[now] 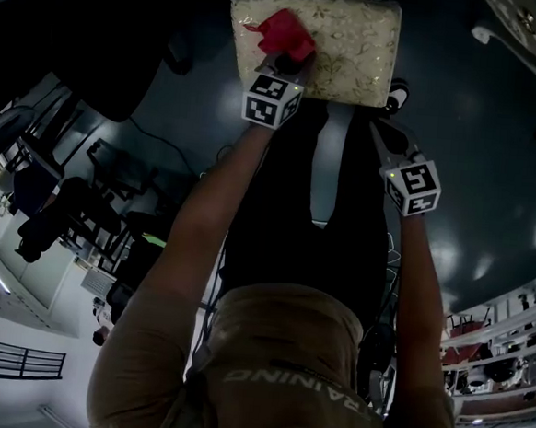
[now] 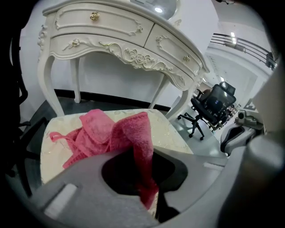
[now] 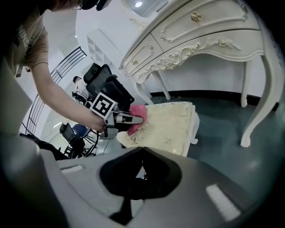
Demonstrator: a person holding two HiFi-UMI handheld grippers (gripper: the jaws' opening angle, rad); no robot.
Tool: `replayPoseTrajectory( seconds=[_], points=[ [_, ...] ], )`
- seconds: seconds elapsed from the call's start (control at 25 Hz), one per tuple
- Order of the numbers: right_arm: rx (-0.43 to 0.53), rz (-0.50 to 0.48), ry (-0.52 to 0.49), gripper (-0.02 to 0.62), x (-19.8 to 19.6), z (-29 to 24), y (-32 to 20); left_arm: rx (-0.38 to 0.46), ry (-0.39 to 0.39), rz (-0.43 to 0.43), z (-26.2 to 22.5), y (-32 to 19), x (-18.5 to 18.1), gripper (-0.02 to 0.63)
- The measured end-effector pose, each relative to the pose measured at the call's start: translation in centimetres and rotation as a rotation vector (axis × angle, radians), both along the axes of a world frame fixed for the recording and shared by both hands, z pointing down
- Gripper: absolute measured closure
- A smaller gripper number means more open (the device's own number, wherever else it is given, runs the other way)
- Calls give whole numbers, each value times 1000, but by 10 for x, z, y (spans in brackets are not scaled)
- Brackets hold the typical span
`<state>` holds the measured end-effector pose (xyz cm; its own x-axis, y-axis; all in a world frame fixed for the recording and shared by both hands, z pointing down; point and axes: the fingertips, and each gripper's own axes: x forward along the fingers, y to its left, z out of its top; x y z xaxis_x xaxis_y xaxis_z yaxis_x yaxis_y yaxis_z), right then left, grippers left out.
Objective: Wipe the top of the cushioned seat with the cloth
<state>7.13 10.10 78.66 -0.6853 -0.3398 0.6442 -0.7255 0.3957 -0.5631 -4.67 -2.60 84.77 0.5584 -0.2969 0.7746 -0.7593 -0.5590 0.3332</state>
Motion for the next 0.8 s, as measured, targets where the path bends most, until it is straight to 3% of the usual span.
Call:
replayPoseTrajectory(
  seconds=[0.28,0.8],
  points=[
    [12,-7,4,591,30,0,-6,-30,2,-68,-1,0,34,565],
    [0,59,-3,591,75,1,1,-51,10,-2,3,6,83,565]
  ],
)
